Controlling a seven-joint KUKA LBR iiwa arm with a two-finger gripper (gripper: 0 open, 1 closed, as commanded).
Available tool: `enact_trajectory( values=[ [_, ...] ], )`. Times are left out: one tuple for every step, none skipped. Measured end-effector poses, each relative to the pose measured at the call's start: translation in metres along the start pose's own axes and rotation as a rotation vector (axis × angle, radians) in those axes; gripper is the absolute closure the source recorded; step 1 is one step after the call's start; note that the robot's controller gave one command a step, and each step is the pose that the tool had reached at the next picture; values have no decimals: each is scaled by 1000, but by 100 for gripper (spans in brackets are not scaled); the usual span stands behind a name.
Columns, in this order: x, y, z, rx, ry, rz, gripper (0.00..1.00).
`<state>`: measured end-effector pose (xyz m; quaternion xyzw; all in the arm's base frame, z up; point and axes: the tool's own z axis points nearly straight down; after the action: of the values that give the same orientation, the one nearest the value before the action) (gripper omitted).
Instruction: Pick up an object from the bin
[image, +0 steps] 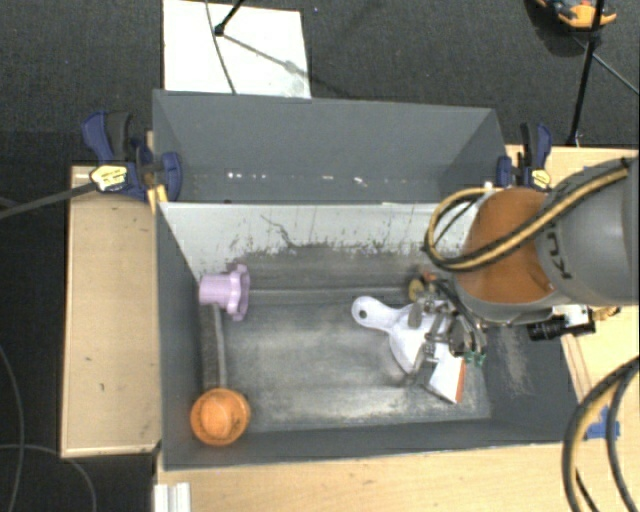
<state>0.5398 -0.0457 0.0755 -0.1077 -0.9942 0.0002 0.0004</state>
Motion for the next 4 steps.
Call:
enact_trajectory(
  values=[
    [0,0,0,0,0,-2,0],
    [-3,23,8,0,22,-228,100],
    [-3,23,8,0,22,-229,100],
    [-3,23,8,0,22,-229,100]
  ],
)
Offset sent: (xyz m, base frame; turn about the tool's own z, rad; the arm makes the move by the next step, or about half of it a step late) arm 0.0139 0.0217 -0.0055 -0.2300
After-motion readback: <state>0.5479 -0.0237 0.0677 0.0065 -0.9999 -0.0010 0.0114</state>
